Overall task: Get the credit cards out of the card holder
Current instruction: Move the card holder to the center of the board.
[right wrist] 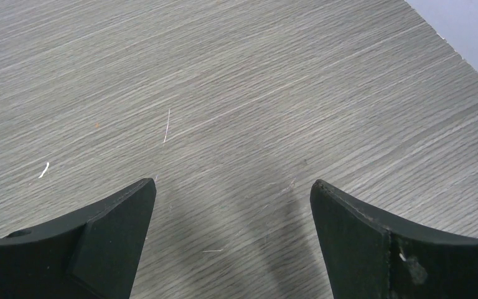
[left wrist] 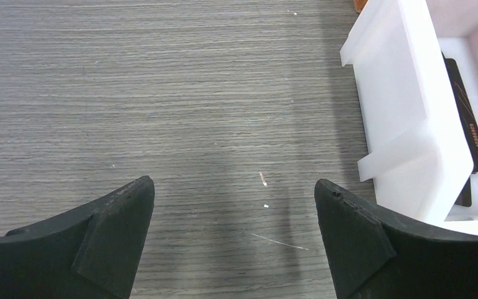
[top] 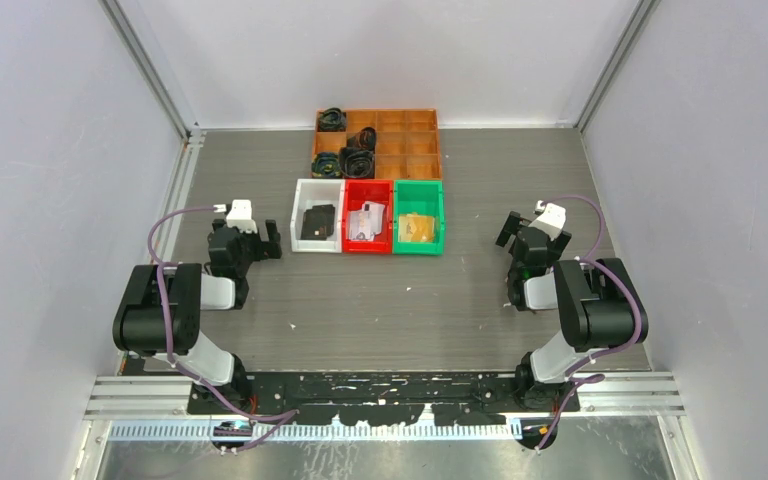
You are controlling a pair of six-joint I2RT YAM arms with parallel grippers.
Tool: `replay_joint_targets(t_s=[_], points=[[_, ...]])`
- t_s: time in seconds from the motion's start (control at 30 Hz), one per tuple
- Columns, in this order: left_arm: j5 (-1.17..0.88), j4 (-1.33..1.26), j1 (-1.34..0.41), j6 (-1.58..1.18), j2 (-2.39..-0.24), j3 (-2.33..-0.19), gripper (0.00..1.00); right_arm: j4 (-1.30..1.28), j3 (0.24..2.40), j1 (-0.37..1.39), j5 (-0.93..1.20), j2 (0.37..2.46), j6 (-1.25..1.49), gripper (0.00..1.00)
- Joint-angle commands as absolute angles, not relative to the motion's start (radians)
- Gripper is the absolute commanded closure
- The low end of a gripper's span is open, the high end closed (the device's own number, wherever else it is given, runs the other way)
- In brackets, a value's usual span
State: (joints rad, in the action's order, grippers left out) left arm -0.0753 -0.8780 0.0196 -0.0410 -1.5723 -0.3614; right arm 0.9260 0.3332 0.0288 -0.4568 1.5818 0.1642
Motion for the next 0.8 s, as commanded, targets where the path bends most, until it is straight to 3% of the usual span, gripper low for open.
replay_joint_targets(t_s=[0.0,0.37,0.5,0.6,0.77], points=[[-0.081,-0.922,0.015,-0.037,-1.549,-0.374,0.00,0.966,0.345,0.029,-0.457,1.554,0.173,0.01],[-0.083,-0.929,0.018,-0.038,-1.547,-0.370,0.00,0.966,0.342,0.019,-0.478,1.541,0.193,0.01],[-0.101,-0.807,0.075,-0.094,-1.448,-0.401,0.00,0.684,0.433,0.039,-0.537,1.416,0.193,0.01],[-0.175,-0.531,0.119,-0.075,-1.354,-0.506,0.00,0.362,0.575,0.039,-0.603,1.361,0.239,0.01],[-0.279,-0.205,0.179,-0.025,-1.267,-0.655,0.00,0.163,0.701,0.037,-0.635,1.250,0.383,0.00]])
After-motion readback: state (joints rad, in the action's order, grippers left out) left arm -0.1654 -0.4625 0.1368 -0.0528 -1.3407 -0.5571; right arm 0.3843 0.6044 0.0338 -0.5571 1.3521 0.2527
